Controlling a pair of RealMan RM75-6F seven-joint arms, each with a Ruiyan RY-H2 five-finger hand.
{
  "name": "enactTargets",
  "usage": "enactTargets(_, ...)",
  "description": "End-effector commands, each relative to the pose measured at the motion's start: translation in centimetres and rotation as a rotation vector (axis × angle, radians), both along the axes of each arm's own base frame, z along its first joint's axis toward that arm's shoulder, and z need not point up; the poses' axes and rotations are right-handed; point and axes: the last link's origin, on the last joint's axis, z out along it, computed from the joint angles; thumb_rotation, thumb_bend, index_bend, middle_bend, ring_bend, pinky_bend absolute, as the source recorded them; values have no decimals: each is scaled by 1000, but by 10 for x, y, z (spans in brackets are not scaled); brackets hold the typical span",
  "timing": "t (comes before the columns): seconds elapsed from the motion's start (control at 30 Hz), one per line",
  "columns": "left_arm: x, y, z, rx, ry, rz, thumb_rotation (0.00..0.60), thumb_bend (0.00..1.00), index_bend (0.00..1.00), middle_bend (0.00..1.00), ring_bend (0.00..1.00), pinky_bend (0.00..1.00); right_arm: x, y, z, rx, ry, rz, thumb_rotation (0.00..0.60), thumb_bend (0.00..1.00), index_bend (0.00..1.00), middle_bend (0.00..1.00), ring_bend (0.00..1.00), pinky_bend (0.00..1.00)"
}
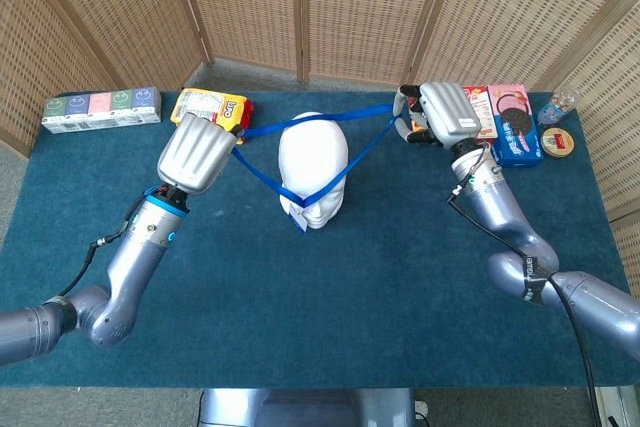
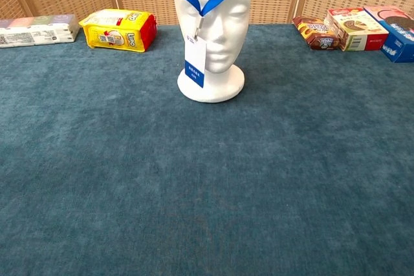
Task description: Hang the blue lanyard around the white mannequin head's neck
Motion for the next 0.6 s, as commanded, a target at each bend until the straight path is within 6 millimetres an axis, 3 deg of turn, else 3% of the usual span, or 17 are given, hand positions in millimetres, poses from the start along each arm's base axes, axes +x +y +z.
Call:
enactTargets(0.03, 0, 0, -1, -3, 3, 5, 600, 375, 667, 1000, 1000, 1000, -1, 0, 0, 4, -1, -6, 600, 490, 760, 1000, 1000, 1000)
enactTargets(0.6, -3, 2, -4, -11, 24, 47, 600, 347, 667, 1000, 1000, 1000, -4, -3, -5, 52, -18, -41, 600, 471, 662, 1000, 1000, 1000)
